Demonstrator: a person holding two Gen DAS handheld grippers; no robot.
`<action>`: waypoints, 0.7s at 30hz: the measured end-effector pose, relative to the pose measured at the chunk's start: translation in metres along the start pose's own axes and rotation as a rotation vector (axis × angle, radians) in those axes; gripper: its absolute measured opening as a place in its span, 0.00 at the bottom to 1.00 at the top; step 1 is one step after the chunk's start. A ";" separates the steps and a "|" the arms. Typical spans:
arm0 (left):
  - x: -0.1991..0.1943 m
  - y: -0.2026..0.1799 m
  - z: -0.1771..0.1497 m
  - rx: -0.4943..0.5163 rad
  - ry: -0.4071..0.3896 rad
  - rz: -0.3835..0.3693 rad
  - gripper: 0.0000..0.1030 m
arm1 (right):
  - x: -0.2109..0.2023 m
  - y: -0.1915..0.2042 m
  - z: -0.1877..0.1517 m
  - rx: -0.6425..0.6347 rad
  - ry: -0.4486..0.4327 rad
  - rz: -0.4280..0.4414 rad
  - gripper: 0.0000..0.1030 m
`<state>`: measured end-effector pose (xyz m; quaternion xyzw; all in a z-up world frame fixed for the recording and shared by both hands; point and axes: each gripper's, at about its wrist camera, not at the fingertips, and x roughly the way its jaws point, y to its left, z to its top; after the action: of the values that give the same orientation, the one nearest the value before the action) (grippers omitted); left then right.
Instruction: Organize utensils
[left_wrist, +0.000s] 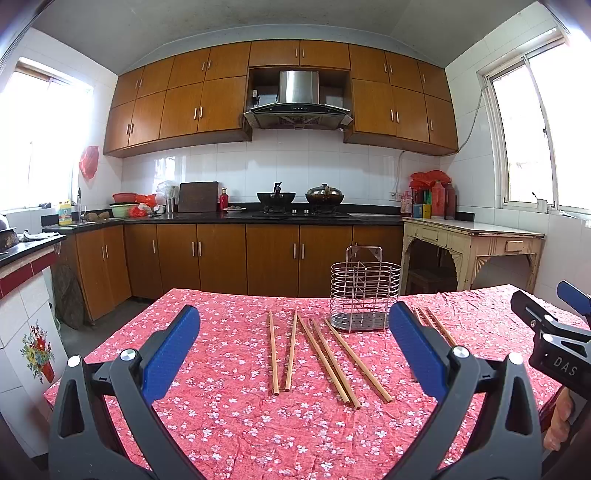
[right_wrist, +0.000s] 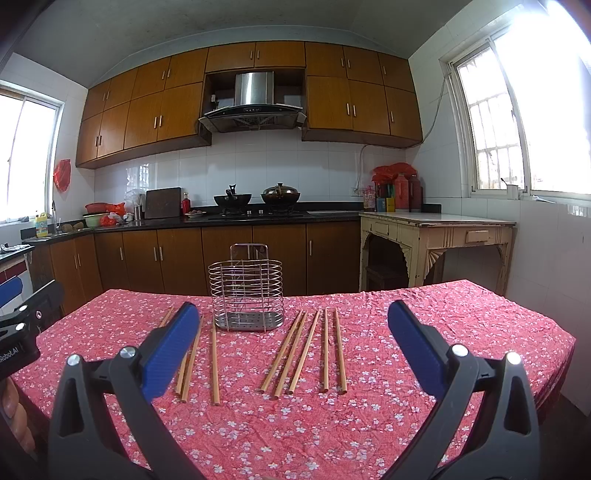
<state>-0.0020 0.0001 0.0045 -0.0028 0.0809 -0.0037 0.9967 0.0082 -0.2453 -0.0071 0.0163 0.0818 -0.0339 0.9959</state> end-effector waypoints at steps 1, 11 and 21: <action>0.000 0.000 0.000 -0.001 0.001 0.000 0.98 | 0.000 0.000 -0.001 0.000 0.000 -0.001 0.96; 0.000 0.000 0.000 -0.002 0.002 -0.001 0.98 | -0.001 0.000 0.000 0.001 0.000 0.000 0.96; 0.002 0.001 -0.001 -0.004 0.003 -0.002 0.98 | -0.001 0.000 0.000 0.002 0.002 0.000 0.96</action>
<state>-0.0007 0.0012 0.0032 -0.0048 0.0824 -0.0045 0.9966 0.0073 -0.2452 -0.0067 0.0175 0.0826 -0.0340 0.9958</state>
